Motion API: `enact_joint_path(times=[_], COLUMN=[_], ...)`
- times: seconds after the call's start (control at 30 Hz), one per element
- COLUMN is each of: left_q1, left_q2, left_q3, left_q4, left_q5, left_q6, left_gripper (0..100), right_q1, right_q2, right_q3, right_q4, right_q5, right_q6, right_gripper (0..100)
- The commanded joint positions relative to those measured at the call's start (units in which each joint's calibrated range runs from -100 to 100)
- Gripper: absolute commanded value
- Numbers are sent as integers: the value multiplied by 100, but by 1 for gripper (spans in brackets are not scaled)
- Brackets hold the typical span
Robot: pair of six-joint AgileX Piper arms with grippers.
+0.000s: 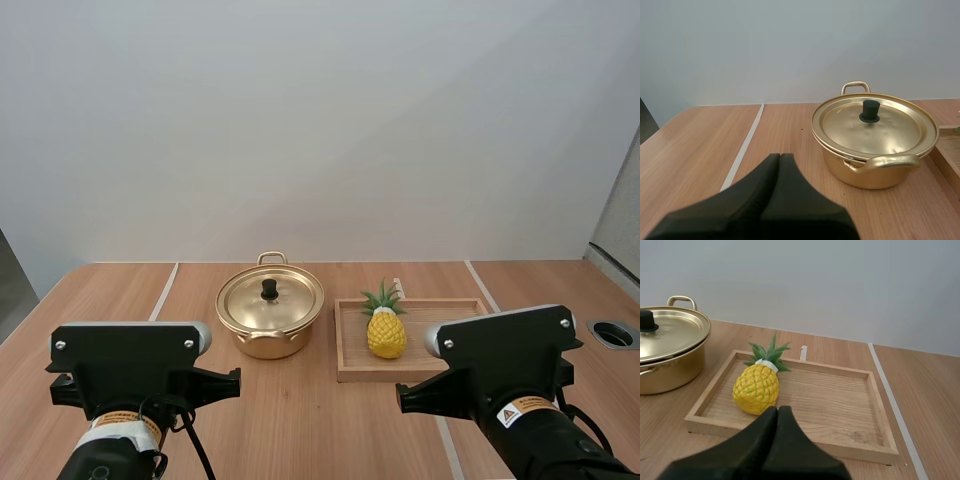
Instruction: Open the pot, put the grape inside, and close it
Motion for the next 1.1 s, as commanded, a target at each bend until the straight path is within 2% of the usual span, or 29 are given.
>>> enact_joint_path(times=[0.0,0.17,0.3,0.67,0.83,1.07], left_q1=[12,12,12,12,12,12], left_q2=[-31,-31,-31,-31,-31,-31], left_q3=[9,9,9,9,9,9], left_q4=[-44,-44,-44,-44,-44,-44], left_q5=[9,-54,-54,-54,-54,-54], left_q6=[-65,-55,-55,-55,-55,-55], left_gripper=[0,0,0,0,0,0], right_q1=[-20,-20,-20,-20,-20,-20], right_q2=[-32,-32,-32,-32,-32,-32], right_q3=[158,388,388,388,388,388], right_q4=[16,451,709,707,707,707], right_q5=[-170,-697,-700,-680,-680,-698], right_q6=[-3,-3,-3,-3,505,529], right_gripper=[0,0,0,0,0,0])
